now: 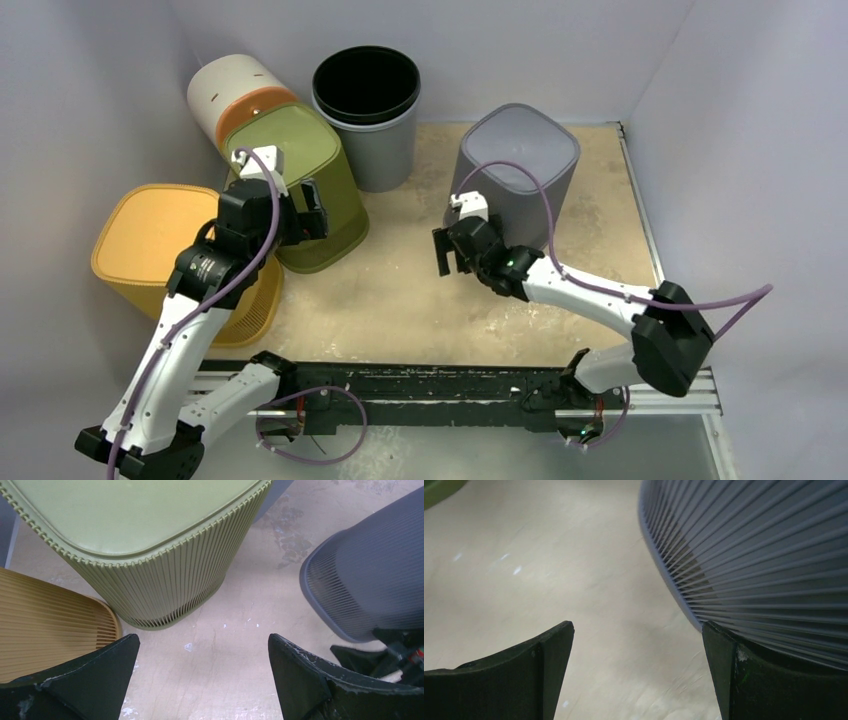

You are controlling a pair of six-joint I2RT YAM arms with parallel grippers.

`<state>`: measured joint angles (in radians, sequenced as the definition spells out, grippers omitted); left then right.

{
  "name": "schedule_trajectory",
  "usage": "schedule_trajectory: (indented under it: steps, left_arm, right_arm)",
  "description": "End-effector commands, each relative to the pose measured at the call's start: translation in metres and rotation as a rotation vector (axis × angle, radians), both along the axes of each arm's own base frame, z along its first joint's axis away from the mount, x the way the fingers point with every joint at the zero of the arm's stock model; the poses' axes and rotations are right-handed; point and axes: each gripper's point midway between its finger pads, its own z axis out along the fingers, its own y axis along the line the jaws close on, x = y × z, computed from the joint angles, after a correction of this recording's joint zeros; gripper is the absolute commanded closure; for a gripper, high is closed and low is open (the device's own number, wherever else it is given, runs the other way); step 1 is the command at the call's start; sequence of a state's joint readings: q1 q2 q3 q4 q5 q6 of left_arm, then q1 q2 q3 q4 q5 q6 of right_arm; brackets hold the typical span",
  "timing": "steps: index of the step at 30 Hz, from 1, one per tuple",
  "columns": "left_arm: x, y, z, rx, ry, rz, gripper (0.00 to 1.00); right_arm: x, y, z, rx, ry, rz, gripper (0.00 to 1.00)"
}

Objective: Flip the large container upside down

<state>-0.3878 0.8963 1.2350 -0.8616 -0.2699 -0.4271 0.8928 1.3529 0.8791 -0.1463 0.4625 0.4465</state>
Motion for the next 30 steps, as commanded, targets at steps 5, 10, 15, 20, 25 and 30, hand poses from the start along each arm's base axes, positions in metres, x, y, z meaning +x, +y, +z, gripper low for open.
schedule_trajectory:
  steps: [5,10,15,20,25,30]
  left_arm:
    - [0.01,-0.003,0.0,0.0,-0.052,-0.008,0.03]
    - [0.009,0.0,-0.006,0.02,-0.055,-0.009,0.03]
    - [0.005,0.001,-0.009,0.036,-0.069,-0.03,0.03]
    - [0.0,0.001,-0.018,0.05,-0.056,-0.047,0.03]
    - [-0.003,0.002,-0.024,0.059,-0.05,-0.059,0.03]
    - [-0.003,0.001,-0.03,0.064,-0.039,-0.064,0.03]
  right_arm:
    - [0.112,-0.079,0.032,0.023,-0.213,-0.247,0.0]
    - [0.153,-0.108,0.04,0.003,-0.284,-0.346,0.0]
    - [0.195,-0.14,0.035,-0.018,-0.276,-0.428,0.0]
    - [0.228,-0.175,0.03,-0.044,-0.265,-0.532,0.0]
    - [0.235,-0.209,0.025,-0.045,-0.254,-0.648,0.0]
    - [0.226,-0.243,0.023,-0.06,-0.251,-0.735,0.0]
